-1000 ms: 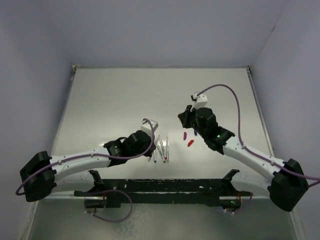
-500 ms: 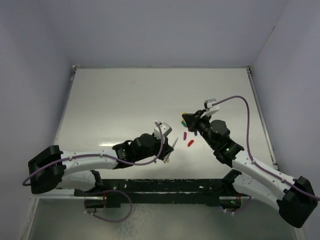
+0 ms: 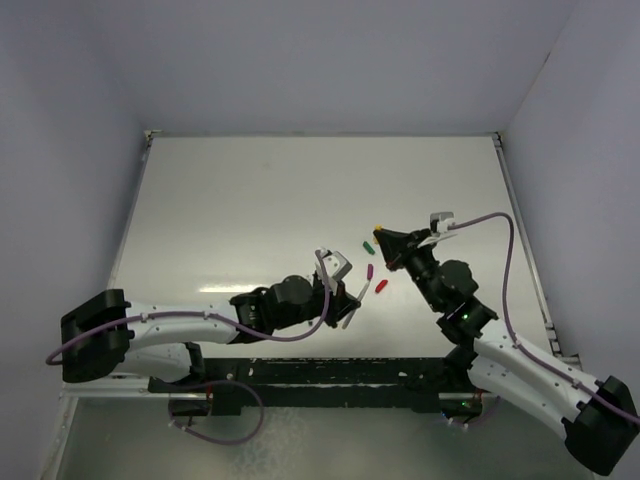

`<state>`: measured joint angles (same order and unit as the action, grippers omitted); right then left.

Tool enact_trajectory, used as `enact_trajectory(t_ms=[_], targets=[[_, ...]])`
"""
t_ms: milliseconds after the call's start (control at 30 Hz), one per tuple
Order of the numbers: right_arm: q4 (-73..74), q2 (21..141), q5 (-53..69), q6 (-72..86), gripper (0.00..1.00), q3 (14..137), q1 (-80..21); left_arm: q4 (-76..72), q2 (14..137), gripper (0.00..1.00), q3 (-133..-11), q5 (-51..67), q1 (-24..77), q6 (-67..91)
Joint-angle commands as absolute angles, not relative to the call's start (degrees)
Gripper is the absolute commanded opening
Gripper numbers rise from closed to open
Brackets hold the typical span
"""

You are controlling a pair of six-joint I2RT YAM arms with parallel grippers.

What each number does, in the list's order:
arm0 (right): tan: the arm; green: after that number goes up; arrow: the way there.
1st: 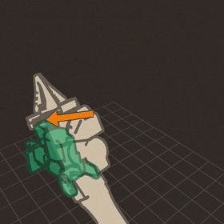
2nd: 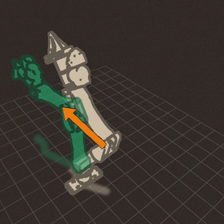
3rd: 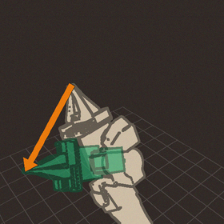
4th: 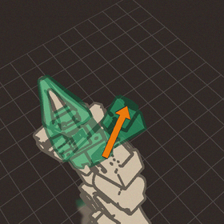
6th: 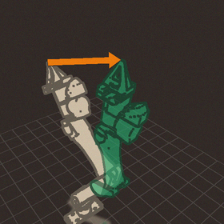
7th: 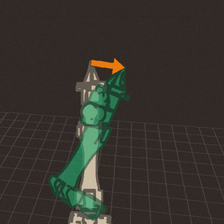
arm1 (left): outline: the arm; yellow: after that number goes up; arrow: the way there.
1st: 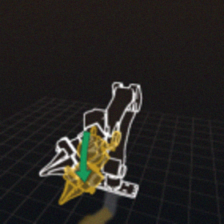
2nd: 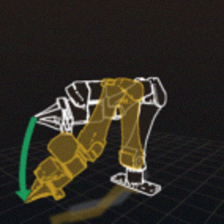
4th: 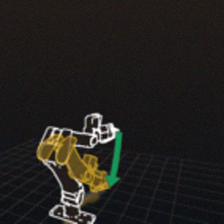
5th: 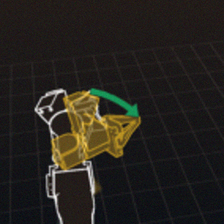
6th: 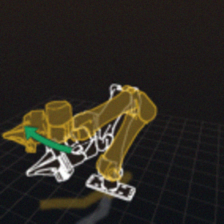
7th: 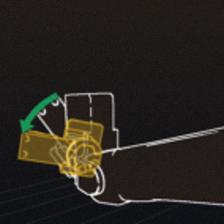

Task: Insert the pens into the pen caps

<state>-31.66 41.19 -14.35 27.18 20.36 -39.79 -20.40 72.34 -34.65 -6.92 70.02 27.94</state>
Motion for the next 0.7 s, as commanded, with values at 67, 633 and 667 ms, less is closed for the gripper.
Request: enact_trajectory(t_ms=[67,633,667], targets=[[-38.08,38.85,-12.78,29.74,0.0,18.97,-40.01,-26.87,70.73,0.0,-36.65,-8.52,70.83,29.57],[-55.53,37.67,-7.33,41.08,0.0,11.1,-40.0,-29.23,69.38,0.0,-37.14,-14.55,70.84,32.57],[-56.22,38.01,-6.91,41.55,0.0,11.01,-39.98,-29.33,69.47,0.0,-37.12,-14.65,70.84,32.58]])
